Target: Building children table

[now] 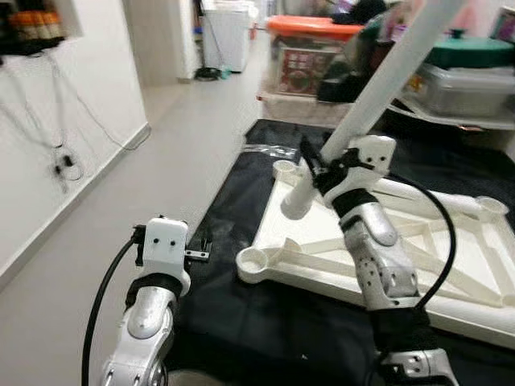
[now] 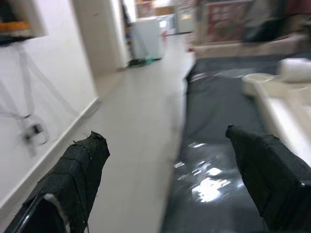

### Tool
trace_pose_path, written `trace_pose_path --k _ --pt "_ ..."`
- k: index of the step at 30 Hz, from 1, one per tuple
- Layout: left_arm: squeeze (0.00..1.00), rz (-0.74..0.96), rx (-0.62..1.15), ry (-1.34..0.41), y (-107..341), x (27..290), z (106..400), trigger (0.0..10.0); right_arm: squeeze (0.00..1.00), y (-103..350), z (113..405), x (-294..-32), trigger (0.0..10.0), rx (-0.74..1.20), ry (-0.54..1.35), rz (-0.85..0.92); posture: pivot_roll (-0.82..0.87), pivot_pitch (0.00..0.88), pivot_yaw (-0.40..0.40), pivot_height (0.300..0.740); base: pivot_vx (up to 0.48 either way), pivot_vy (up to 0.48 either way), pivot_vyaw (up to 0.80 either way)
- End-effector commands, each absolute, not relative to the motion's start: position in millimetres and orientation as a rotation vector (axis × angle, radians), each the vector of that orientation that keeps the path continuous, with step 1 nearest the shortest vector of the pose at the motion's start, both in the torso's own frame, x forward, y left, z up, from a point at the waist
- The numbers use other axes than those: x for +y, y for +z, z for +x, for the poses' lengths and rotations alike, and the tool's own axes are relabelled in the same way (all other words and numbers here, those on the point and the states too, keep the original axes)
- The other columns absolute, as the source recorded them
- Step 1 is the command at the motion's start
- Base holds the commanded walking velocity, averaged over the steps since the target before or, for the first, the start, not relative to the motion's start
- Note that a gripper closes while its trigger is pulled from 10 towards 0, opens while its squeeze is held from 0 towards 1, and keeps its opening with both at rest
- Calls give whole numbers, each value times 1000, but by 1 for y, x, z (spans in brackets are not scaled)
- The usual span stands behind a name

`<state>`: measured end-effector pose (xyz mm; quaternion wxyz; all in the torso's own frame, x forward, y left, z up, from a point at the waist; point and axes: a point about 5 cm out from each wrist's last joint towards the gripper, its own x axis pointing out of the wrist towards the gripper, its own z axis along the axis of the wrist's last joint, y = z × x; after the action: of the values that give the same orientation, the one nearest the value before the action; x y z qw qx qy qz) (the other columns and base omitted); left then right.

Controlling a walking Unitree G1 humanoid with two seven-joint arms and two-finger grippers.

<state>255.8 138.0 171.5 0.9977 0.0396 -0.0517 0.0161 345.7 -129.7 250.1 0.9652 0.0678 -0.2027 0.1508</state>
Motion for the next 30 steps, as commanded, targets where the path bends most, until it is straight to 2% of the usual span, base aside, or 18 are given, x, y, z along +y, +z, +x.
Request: trace_pose_path --k 1,8,16,20,22,30 --pt "0 82 -103 25 171 136 253 10000 0 256 347 -129 10000 -435 314 136 98 60 -54 740 0 0 800" --pt "0 75 -95 22 169 134 250 10000 0 260 352 -132 10000 -434 305 135 99 72 -62 740 0 0 740" --pt "0 71 -86 21 169 133 247 10000 0 259 357 -136 10000 -408 273 147 97 92 -65 740 0 0 0" --pt "0 62 -88 8 170 128 246 10000 0 260 364 -140 10000 -393 286 141 63 102 -94 740 0 0 -748" --pt "0 54 -84 7 169 129 245 10000 0 263 368 -139 10000 -385 318 139 37 112 -64 740 0 0 0" --pt "0 50 -77 -10 169 130 242 10000 0 271 379 -133 10000 -362 468 145 49 121 -61 740 0 0 0"
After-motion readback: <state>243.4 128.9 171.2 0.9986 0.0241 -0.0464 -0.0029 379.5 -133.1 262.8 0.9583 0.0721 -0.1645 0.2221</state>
